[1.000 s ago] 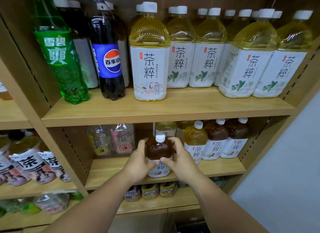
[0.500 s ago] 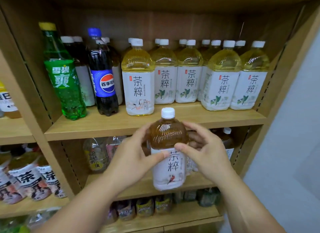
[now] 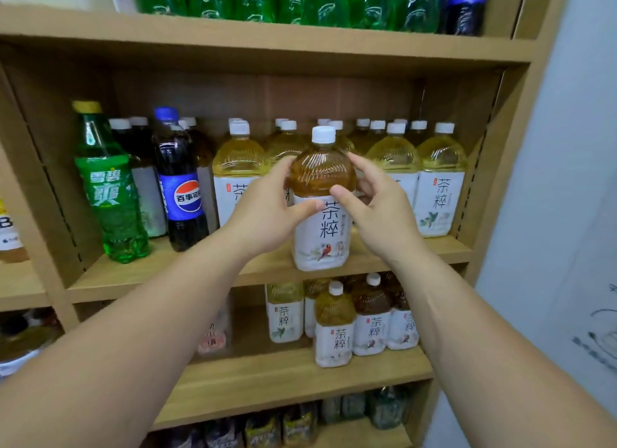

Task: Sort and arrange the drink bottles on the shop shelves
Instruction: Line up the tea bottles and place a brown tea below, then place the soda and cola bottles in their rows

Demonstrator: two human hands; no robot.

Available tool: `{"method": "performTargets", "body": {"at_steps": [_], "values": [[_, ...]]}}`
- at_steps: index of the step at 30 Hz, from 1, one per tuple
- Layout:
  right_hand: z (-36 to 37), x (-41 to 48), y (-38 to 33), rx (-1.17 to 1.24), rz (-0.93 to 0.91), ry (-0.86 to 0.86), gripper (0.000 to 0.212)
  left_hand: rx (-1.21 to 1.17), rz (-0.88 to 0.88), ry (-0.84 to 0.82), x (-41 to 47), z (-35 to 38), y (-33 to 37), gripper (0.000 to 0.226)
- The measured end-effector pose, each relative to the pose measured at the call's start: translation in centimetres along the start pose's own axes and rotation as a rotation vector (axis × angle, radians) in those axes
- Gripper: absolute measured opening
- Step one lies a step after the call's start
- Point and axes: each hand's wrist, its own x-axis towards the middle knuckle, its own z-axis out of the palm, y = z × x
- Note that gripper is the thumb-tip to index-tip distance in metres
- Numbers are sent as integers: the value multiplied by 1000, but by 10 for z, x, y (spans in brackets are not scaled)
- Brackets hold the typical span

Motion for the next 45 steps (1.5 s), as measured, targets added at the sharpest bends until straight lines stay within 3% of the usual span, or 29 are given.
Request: {"method": "performTargets", "body": {"at_steps": [9, 14, 17, 19, 21, 24, 27, 31, 36, 45], "values": [[17, 5, 16, -90, 87, -84, 83, 136, -42, 69, 16, 15, -22, 78], [22, -8, 26, -27, 129, -76, 84, 277, -47, 91, -1, 16, -24, 89], [30, -25, 25, -153, 84, 88, 79, 279, -46, 178, -32, 5, -30, 83], [38, -35, 13, -277, -48, 265, 71, 277, -21, 301, -55, -10, -38, 72], [53, -40, -7, -312, -215, 329, 59, 320, 33, 432, -71, -30, -51, 61], [89, -38, -37, -180, -329, 191, 42, 422, 47, 647, -80, -68, -71, 56], [131, -32, -61, -55, -238, -55, 46, 448, -129, 771, -75, -102, -90, 64], [185, -17, -70, -35, -84, -235, 66, 403, -332, 717, -63, -126, -107, 82], [231, 3, -67, -48, 74, -204, 85, 234, -449, 605, -49, -136, -129, 94], [271, 10, -44, -137, 186, -50, 70, 210, -371, 579, -56, -137, -162, 80]]}}
